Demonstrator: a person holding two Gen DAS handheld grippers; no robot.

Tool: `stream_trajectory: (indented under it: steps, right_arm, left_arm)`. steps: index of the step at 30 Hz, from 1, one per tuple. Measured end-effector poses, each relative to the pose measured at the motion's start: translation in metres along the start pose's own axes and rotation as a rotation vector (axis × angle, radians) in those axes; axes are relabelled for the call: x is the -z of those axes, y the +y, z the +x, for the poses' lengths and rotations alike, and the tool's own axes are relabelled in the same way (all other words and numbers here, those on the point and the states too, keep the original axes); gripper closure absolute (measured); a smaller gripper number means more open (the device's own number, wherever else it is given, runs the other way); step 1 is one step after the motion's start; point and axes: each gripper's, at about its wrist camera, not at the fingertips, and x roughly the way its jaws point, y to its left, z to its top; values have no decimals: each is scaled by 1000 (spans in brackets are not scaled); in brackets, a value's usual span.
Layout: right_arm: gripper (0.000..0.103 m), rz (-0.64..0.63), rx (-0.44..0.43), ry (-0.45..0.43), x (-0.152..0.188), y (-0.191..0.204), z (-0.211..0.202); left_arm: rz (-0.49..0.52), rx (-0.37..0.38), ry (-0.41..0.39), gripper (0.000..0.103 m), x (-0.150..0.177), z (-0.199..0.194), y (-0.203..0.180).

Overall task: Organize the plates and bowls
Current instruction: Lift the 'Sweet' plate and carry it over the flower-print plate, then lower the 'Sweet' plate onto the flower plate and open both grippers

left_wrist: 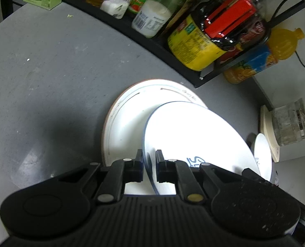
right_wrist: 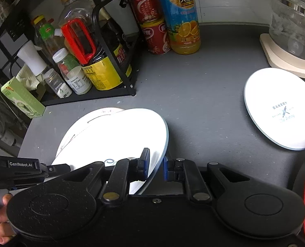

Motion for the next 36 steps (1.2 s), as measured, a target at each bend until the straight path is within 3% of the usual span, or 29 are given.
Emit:
stream_trajectory:
  steps: [12,20,24,28,33,36]
  right_arm:
    - [94,-26,40,21,7,8,14]
    - [93,-25,47,25,7,10,20]
    - [92,-27,49,31,6,11,23]
    - [90,-51,58,40,7,15,28]
    - [88,-68,56,48,9,19,35]
    - [87,-78,58,60,11,22,40]
  left_arm:
    - [-55,-48,25,90,2,13,14]
    - [30,-120,43,89,-10,0,5]
    - [35,-119,9,84,-18,-12,7]
    - [39,-165,-13,59,-21,-18,9]
    - [19,-177,14,57,-22,-9,20]
    - [3,-177,-10,57,-21,-8,27]
